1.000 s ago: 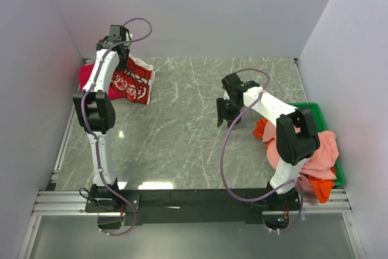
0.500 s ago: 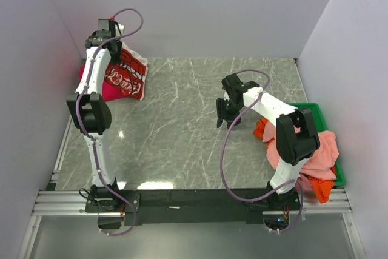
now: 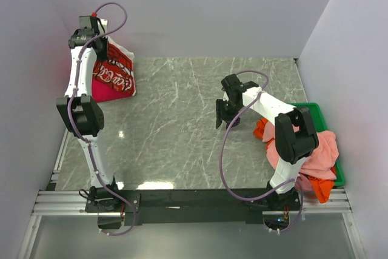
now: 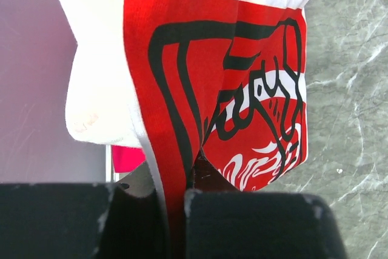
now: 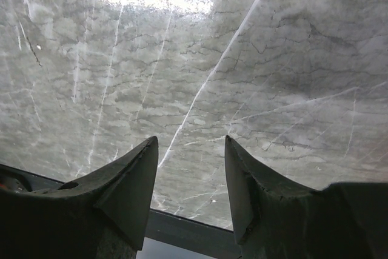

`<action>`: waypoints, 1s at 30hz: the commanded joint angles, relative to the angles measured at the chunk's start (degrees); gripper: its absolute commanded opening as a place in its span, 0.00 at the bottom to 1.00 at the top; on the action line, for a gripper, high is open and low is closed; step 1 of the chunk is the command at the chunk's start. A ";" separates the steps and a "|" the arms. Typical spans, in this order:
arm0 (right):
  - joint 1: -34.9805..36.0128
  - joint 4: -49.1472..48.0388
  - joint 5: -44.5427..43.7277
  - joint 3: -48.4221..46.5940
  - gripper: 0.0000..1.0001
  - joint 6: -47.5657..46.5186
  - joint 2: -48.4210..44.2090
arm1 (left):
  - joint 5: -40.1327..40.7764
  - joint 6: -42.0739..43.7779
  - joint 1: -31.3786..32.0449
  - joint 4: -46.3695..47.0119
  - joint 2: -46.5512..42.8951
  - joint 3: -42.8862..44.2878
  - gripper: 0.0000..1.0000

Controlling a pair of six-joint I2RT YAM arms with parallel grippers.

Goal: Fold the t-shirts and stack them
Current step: Neatly place the folded tshirt to the corner, then reset both grippers

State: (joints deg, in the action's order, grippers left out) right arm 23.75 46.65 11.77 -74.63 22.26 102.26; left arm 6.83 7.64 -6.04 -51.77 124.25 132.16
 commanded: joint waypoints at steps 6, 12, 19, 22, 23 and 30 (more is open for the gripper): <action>0.33 0.10 0.88 -2.45 0.55 0.06 1.28 | -0.07 -1.92 -2.65 4.13 -1.73 -0.76 0.19; 0.25 -0.42 1.24 -3.24 0.59 -0.20 0.31 | 8.45 -5.35 -4.50 5.27 -0.58 -0.68 0.74; 0.25 -2.44 0.63 0.62 0.59 0.59 -3.28 | 12.51 -13.32 -4.42 7.03 -5.49 -3.65 0.81; 0.25 -3.85 -0.78 2.20 0.59 1.29 -5.74 | 7.43 -18.77 -4.33 8.87 -9.27 -10.49 0.81; 0.25 -4.29 -1.13 2.47 0.59 1.47 -6.45 | 5.49 -20.02 -4.24 11.31 -12.77 -16.09 0.81; 0.25 -8.32 -5.09 4.14 0.59 2.26 -12.43 | -5.68 -28.55 0.76 20.99 -28.69 -40.11 0.80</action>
State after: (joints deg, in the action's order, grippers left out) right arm 23.75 42.19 9.61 -70.89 23.73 93.91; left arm 7.51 -15.03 -8.64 -38.02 103.13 97.51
